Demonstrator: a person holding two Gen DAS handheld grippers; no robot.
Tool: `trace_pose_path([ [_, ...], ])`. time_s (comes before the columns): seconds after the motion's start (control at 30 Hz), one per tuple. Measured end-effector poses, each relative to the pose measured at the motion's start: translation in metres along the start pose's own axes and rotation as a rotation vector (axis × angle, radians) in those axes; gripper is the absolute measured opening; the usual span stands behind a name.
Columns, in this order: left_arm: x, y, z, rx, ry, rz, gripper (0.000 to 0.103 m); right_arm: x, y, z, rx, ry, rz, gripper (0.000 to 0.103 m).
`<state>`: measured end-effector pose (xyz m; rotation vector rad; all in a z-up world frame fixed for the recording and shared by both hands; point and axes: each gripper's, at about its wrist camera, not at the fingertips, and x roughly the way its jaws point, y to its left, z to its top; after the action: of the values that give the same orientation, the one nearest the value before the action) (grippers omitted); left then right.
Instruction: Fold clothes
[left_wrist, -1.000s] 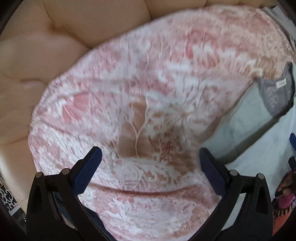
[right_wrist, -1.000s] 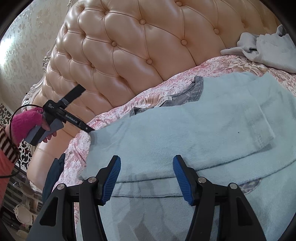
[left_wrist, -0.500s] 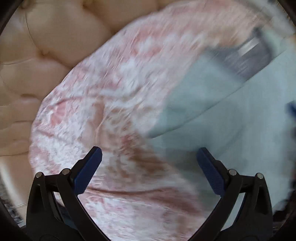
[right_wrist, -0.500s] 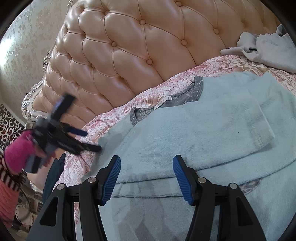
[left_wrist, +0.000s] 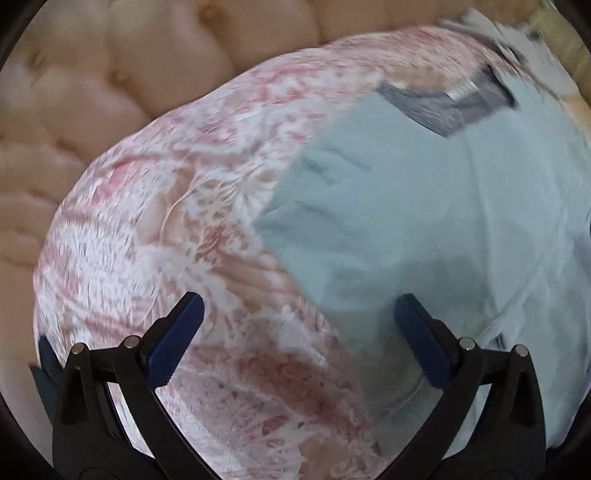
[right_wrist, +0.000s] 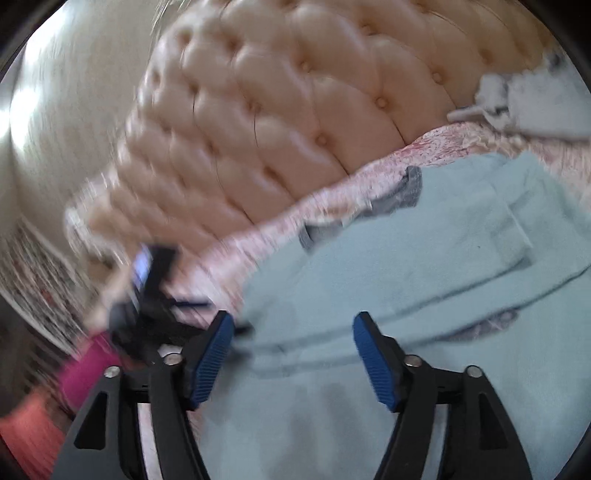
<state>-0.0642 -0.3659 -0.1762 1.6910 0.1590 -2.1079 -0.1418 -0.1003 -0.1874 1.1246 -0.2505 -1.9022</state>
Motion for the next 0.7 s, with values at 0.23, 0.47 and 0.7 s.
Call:
trace_pose_path([
  [0.23, -0.064, -0.025, -0.045, -0.029, -0.294, 0.028, 0.103, -0.006, 0.005, -0.001, -0.081, 0.015, -0.189, 0.077],
  [0.47, -0.034, -0.074, -0.053, 0.007, -0.325, -0.040, 0.103, 0.011, -0.001, 0.035, -0.195, 0.071, -0.353, 0.080],
  [0.7, -0.015, -0.071, -0.057, -0.035, -0.310, -0.096, 0.103, 0.033, -0.031, 0.031, -0.312, 0.175, -0.474, 0.085],
])
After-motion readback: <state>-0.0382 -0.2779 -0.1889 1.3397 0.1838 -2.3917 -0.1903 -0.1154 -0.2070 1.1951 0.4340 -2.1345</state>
